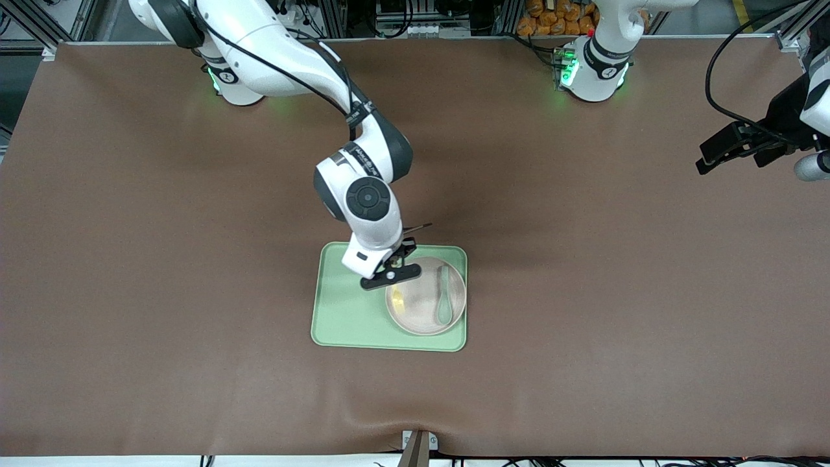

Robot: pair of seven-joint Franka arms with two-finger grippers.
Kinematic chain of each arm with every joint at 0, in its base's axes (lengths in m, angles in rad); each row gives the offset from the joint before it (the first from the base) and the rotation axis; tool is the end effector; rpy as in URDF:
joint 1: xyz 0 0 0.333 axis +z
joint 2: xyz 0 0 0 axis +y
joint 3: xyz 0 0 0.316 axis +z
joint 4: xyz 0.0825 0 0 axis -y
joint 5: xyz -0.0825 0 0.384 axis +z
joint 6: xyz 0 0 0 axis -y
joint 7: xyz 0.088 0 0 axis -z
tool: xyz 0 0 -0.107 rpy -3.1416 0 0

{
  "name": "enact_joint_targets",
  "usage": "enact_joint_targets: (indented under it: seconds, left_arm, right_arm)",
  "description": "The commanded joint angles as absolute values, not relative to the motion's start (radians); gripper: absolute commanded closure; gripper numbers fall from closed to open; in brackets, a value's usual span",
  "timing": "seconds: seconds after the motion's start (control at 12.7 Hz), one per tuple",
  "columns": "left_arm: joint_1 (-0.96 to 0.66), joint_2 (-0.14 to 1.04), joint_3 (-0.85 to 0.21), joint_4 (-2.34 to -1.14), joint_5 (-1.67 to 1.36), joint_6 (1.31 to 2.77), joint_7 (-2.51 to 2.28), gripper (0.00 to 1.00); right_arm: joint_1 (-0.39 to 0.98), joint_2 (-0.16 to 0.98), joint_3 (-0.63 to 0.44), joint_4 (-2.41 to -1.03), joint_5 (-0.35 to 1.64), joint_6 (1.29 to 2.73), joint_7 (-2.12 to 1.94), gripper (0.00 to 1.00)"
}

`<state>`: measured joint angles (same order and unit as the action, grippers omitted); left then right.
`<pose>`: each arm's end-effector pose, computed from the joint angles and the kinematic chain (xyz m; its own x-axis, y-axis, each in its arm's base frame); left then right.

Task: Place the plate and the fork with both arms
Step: 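Lift the fork with the right gripper and carry it beside the plate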

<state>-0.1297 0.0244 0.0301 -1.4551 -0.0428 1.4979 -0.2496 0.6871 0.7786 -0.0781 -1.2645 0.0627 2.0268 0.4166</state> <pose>0.5517 -0.0602 0.6588 0.9892 0.1461 0.0076 0.1456 -0.9883 0.0451 0.6018 0.4417 0.2915 0.9826 0.1853 -0.0132 0.1854 -0.9827 0.0047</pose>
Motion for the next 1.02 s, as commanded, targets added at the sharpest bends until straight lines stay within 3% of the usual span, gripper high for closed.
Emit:
enact_joint_targets:
  seconds: [0.0,0.39,0.94]
  left_arm:
    - [-0.126,-0.002,0.025,-1.471,-0.035,1.485,-0.245,0.00]
    - [-0.127,-0.002,0.025,-1.471,-0.034,1.485,-0.245,0.00]
    - [-0.126,-0.002,0.025,-1.471,-0.035,1.485,-0.245,0.00]
  right_arm:
    - [0.635,0.738,-0.084,-1.284,0.069,1.980,0.465,1.00]
    - [0.546,0.678,-0.081,-1.405,0.103,1.986,0.454,1.00]
    - [0.541,0.644,-0.081,-1.597,0.113,2.219,0.463,1.00]
